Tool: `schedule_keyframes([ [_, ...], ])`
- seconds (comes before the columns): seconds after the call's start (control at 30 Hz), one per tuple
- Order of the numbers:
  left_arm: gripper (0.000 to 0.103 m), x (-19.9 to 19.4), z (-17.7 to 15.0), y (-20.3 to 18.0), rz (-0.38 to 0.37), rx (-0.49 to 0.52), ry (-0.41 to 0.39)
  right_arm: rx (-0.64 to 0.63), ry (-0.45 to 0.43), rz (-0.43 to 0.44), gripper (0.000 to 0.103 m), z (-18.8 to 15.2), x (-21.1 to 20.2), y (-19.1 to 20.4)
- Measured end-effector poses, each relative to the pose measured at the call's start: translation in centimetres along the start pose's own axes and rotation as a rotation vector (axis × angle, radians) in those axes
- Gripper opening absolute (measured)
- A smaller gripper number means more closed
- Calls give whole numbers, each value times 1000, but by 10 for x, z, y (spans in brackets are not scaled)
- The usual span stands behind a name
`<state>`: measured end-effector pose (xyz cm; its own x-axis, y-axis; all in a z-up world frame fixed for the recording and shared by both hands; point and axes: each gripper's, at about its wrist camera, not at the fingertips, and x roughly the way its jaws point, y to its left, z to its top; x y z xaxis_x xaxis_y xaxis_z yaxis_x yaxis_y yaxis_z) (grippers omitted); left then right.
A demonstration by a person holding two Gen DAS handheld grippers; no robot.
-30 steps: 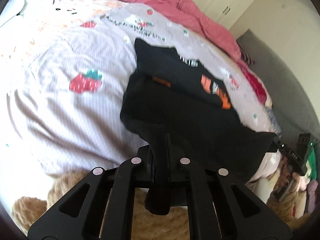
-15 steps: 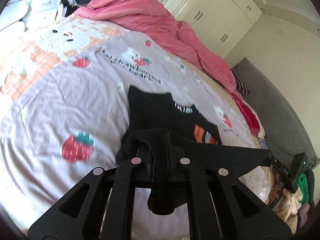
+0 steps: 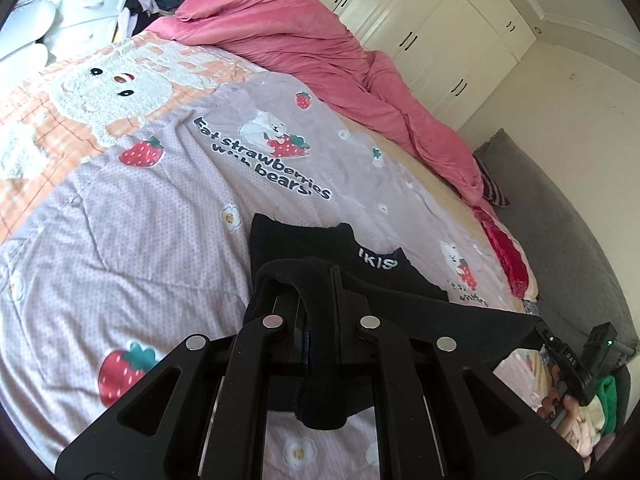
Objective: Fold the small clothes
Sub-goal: 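Lift the hem with both grippers and fold it toward the collar, then lower the hem onto the collar and open both grippers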
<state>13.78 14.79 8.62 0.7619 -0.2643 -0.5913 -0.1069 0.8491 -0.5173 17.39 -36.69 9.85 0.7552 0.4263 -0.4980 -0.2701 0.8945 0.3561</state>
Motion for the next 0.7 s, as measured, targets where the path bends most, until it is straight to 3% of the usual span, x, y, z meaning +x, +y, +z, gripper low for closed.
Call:
schedule_keyframes([
  [0.33,2,36,13,6,56,-5,18,19,43,-31,6,13,45,-8],
  [0.7,3,84,0,28,134,-3,94,60,166,-71,6,-8,98,-24],
])
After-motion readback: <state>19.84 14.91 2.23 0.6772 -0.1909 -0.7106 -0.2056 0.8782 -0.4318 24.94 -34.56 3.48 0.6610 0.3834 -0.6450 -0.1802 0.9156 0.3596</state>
